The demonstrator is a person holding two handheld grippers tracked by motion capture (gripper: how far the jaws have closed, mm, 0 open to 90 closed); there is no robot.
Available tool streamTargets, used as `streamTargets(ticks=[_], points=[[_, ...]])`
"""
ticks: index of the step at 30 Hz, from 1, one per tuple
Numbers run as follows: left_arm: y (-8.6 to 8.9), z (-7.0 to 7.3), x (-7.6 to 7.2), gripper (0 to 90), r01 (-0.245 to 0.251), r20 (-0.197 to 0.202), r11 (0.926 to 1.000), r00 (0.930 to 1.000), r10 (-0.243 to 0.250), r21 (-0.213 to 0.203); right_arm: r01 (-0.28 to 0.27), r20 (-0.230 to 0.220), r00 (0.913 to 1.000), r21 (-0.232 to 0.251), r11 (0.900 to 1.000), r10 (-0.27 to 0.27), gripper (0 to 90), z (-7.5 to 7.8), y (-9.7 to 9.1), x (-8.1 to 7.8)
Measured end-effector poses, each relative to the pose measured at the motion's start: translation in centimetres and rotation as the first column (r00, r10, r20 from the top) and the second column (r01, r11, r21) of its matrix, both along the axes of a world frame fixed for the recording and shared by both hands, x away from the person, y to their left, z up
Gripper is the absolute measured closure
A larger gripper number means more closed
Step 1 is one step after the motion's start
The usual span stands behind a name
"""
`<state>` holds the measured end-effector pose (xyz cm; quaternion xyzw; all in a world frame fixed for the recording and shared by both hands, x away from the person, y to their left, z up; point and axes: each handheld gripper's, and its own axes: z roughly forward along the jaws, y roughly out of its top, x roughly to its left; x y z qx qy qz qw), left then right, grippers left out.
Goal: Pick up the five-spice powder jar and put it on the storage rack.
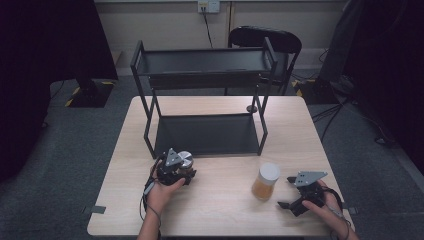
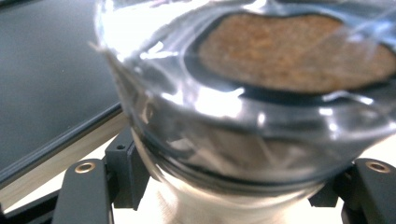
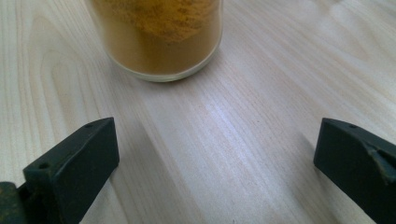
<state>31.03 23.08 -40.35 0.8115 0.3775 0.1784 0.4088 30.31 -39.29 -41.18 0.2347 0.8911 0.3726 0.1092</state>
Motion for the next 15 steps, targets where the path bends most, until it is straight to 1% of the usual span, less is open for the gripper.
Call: streamTargets(ticks=[3,5,8,9,12,13,15], points=[[0.3,0.5,0.1,30.7,-0.004,-0.009,0.9992,1.0,0.004,-0.039,0.0,0.0,1.0,0.0,1.0,0.0,0.0,0.0,0.0,0.0],[0.3,1.1,0.2,30.7,-0.008,-0.013,0.9988,0.9999,0.008,-0.047,0.0,0.0,1.0,0.0,1.0,0.0,0.0,0.0,0.0,0.0],[0.6,1.7,0.6,30.8,-0.023,-0.036,0.9961,0.9992,0.02,-0.086,0.0,0.0,1.0,0.0,1.0,0.0,0.0,0.0,0.0,0.0],[0.5,2.0,0.7,30.8,-0.03,-0.039,0.9955,0.9989,0.027,-0.09,0.0,0.0,1.0,0.0,1.0,0.0,0.0,0.0,0.0,0.0],[0.3,2.9,1.2,30.9,-0.042,-0.052,0.996,0.9979,0.038,-0.079,0.0,0.0,1.0,0.0,1.0,0.0,0.0,0.0,0.0,0.0],[0.3,3.2,1.4,30.9,-0.045,-0.057,0.9957,0.9975,0.041,-0.081,0.0,0.0,1.0,0.0,1.0,0.0,0.0,0.0,0.0,0.0],[0.3,3.8,1.9,30.9,-0.045,-0.057,0.9961,0.9975,0.04,-0.076,0.0,0.0,1.0,0.0,1.0,0.0,0.0,0.0,0.0,0.0]])
